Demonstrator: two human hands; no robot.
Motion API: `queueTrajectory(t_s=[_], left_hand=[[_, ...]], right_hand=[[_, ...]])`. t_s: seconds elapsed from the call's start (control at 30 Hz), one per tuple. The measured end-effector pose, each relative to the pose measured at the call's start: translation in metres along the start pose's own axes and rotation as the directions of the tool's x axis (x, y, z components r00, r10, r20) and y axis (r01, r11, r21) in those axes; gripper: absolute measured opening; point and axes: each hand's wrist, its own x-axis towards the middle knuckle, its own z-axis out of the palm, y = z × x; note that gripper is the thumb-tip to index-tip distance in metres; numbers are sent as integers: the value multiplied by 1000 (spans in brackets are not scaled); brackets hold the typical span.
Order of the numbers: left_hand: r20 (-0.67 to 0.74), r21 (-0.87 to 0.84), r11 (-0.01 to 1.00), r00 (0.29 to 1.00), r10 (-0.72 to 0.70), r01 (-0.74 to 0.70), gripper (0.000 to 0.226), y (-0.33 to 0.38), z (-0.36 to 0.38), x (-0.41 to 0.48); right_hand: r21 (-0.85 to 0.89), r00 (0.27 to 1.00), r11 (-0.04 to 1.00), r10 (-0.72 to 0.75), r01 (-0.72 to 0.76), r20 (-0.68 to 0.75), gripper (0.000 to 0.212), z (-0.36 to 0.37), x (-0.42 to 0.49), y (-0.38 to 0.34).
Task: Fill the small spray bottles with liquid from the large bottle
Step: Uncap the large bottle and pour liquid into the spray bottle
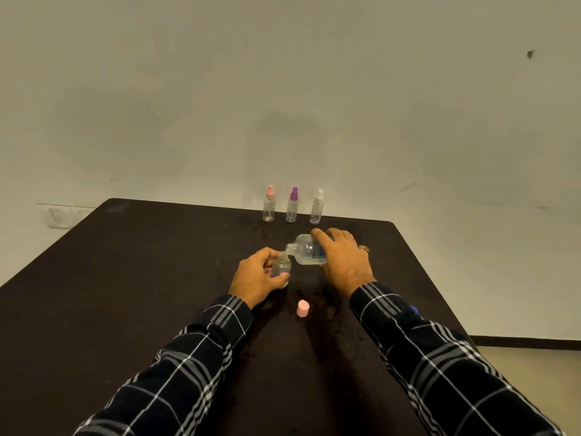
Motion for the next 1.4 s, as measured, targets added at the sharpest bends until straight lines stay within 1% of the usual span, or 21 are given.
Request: queueTrajectory(t_s=[1.4], left_hand=[[-9,30,999,1000,14,-13,40,-1,0,-1]], right_hand=[[-11,1000,1000,-8,8,-2,77,-3,-2,-1]])
